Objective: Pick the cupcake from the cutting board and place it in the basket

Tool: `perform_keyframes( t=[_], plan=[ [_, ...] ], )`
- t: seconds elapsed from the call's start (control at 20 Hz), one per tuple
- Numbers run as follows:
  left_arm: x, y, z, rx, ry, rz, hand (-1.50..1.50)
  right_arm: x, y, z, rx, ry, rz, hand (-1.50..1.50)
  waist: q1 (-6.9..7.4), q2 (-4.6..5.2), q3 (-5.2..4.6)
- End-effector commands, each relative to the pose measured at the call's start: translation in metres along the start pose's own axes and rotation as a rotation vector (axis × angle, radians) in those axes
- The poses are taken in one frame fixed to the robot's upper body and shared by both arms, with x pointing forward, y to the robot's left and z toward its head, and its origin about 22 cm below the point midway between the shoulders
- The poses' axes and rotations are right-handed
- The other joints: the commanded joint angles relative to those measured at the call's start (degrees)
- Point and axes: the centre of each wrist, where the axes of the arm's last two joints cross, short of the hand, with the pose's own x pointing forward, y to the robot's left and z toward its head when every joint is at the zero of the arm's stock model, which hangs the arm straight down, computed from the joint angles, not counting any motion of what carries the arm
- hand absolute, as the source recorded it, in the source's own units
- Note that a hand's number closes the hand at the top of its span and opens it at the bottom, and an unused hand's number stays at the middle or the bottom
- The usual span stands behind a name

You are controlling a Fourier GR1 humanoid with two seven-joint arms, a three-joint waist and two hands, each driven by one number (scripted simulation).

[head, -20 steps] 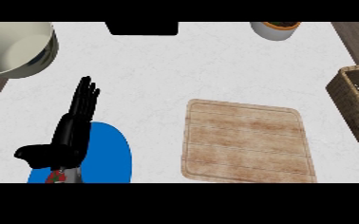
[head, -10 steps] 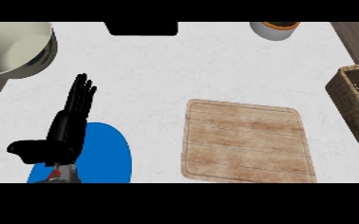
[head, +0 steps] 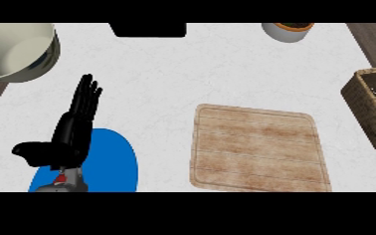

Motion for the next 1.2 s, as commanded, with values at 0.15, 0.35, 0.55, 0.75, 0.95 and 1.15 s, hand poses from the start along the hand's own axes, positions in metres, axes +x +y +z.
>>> perform_keyframes(
  t=[0.15,0.35,0.55,0.75,0.95,1.15],
  plan=[
    [-0.007,0.013,0.010,-0.005,0.001,0.014,0.00,-0.022,-0.012,-0.014,0.036,0.003,0.014,-1.50,0.45,0.07,0.02],
    [0.020,0.005,-0.011,-0.007,0.004,0.018,0.00,-0.023,0.021,-0.018,0.024,-0.027,-0.070,-1.50,-0.05,-0.04,0.00],
    [0.011,0.003,0.002,-0.002,0.009,-0.007,0.00,-0.021,-0.007,-0.032,-0.070,-0.093,-0.151,-1.50,0.50,0.05,0.04],
    [-0.003,0.011,-0.001,-0.006,0.002,0.013,0.00,-0.022,-0.012,-0.020,-0.186,-0.118,-0.161,-1.50,-0.17,-0.05,-0.02],
    [0.007,-0.003,0.003,0.004,0.003,0.009,0.00,-0.017,-0.047,-0.015,-0.304,-0.104,-0.192,-1.50,0.03,-0.06,0.00],
    [0.004,-0.001,0.010,0.006,-0.001,0.016,0.00,-0.035,-0.059,0.012,-0.322,-0.043,-0.175,-1.50,-0.23,-0.09,0.00]
  ],
)
